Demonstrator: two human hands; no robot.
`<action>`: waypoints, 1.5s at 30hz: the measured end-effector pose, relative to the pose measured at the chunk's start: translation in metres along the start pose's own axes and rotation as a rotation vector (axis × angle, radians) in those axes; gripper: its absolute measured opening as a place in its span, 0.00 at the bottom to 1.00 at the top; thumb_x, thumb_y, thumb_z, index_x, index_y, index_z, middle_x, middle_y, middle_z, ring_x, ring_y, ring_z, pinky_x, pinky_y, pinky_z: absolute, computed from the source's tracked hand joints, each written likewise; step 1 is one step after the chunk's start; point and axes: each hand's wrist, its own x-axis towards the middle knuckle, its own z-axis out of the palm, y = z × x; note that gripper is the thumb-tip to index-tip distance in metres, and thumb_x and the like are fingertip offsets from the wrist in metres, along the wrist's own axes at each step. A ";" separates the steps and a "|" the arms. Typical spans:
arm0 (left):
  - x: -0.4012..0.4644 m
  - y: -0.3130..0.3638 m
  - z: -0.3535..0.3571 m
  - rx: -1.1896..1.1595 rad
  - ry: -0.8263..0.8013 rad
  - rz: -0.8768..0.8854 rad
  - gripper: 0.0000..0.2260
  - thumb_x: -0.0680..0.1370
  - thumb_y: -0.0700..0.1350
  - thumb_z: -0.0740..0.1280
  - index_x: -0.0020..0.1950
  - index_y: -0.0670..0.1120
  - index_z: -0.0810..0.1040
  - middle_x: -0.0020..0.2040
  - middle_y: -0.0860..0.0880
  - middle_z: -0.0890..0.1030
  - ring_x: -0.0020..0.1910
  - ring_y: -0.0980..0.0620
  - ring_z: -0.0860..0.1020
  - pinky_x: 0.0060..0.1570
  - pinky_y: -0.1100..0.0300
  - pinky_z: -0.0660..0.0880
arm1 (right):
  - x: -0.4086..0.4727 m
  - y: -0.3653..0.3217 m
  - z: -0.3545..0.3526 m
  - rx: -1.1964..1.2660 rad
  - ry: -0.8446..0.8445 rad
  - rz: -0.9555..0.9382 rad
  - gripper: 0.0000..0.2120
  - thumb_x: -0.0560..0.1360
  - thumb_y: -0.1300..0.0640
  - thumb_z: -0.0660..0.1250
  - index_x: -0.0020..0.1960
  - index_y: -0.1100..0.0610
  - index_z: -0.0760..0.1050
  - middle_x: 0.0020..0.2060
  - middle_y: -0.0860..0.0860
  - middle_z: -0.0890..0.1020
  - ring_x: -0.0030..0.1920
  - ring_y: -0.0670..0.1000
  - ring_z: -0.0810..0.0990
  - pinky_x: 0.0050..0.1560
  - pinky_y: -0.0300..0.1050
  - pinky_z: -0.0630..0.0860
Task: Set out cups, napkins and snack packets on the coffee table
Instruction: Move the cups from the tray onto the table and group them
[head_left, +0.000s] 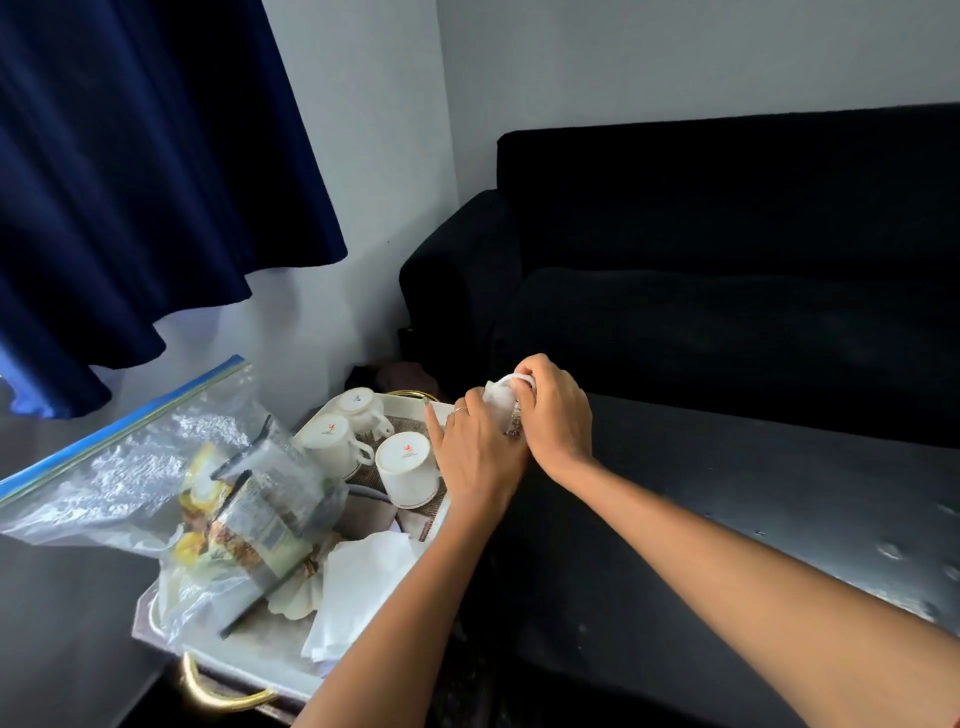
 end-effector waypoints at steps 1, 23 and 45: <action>-0.005 0.008 -0.002 -0.046 -0.026 -0.018 0.24 0.75 0.60 0.61 0.64 0.44 0.69 0.55 0.48 0.80 0.58 0.49 0.77 0.74 0.49 0.47 | 0.000 0.002 -0.009 -0.020 -0.011 -0.018 0.04 0.77 0.59 0.60 0.48 0.57 0.73 0.43 0.51 0.80 0.44 0.51 0.76 0.48 0.52 0.74; -0.112 0.129 0.014 -1.132 -0.571 -0.819 0.15 0.76 0.54 0.64 0.55 0.45 0.72 0.52 0.45 0.81 0.55 0.46 0.79 0.53 0.56 0.67 | -0.087 0.095 -0.176 0.047 -0.095 0.432 0.07 0.75 0.58 0.61 0.51 0.54 0.75 0.44 0.48 0.78 0.43 0.50 0.77 0.42 0.43 0.72; -0.186 0.129 0.054 -0.899 -0.750 -0.421 0.18 0.82 0.51 0.52 0.65 0.45 0.72 0.60 0.47 0.78 0.59 0.51 0.75 0.59 0.59 0.70 | -0.175 0.115 -0.151 0.282 0.007 0.745 0.13 0.68 0.56 0.73 0.49 0.54 0.72 0.44 0.52 0.82 0.43 0.51 0.79 0.39 0.42 0.71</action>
